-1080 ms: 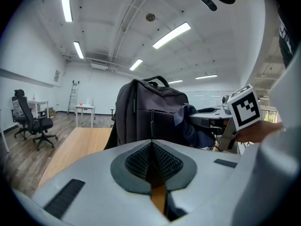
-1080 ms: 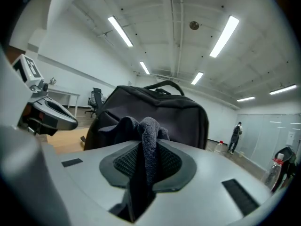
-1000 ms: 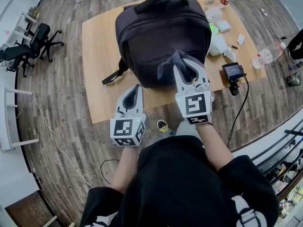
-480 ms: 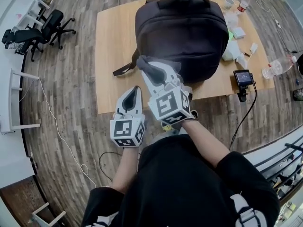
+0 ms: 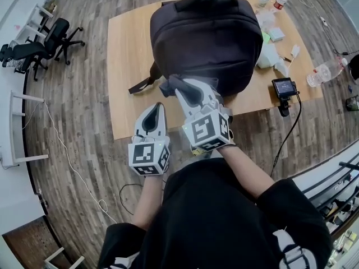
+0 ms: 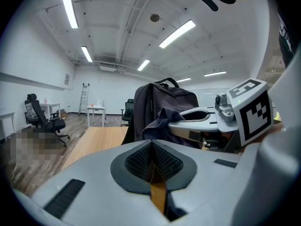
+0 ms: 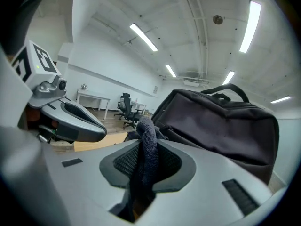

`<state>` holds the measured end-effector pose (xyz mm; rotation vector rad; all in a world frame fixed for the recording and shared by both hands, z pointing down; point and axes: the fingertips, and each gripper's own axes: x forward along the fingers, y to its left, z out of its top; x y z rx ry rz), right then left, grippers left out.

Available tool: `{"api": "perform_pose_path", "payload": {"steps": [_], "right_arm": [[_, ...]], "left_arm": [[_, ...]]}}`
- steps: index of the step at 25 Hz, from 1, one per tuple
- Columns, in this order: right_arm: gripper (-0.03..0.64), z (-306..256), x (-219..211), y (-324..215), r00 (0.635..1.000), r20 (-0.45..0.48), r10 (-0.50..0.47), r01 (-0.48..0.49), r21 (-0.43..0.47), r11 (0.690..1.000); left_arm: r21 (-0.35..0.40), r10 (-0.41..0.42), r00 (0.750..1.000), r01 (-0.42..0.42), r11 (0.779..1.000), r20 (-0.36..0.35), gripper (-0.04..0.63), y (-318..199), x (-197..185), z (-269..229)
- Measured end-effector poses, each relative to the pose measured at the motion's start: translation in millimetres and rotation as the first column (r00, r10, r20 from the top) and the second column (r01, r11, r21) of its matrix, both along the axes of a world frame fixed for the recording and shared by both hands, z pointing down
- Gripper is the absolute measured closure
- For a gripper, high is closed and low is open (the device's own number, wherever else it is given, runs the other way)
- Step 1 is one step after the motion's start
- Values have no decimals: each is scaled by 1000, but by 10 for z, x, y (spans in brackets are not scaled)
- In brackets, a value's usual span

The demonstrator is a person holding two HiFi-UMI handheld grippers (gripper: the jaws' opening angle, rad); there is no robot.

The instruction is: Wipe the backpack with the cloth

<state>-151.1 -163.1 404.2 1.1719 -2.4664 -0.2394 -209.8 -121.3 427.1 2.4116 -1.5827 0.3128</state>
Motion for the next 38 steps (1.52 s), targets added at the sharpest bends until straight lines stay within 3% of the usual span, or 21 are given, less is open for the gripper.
{"api": "perform_pose_path", "payload": {"steps": [5, 10, 14, 24, 29, 38], "right_arm": [[537, 50, 540, 8, 996, -51, 73, -74, -14, 997], [536, 75, 1257, -4, 975, -87, 204, -206, -8, 979], [534, 93, 1772, -53, 952, -46, 303, -305, -38, 952], [534, 176, 2110, -19, 913, -73, 401, -403, -15, 915], [534, 388, 2267, 27, 891, -84, 447, -453, -79, 888], [535, 501, 1951, 103, 921, -78, 381, -389, -148, 909]], "left_arm": [[2, 56, 998, -56, 998, -2, 578, -85, 234, 9], [-5, 103, 995, -104, 995, -4, 578, -132, 439, 40], [-7, 128, 992, -128, 992, -5, 577, -163, 539, 59], [-4, 135, 991, -135, 991, -12, 578, -147, 558, 51], [-13, 129, 992, -129, 992, -6, 577, -156, 493, 81], [-14, 151, 988, -151, 988, -15, 578, -181, 583, 81]]}}
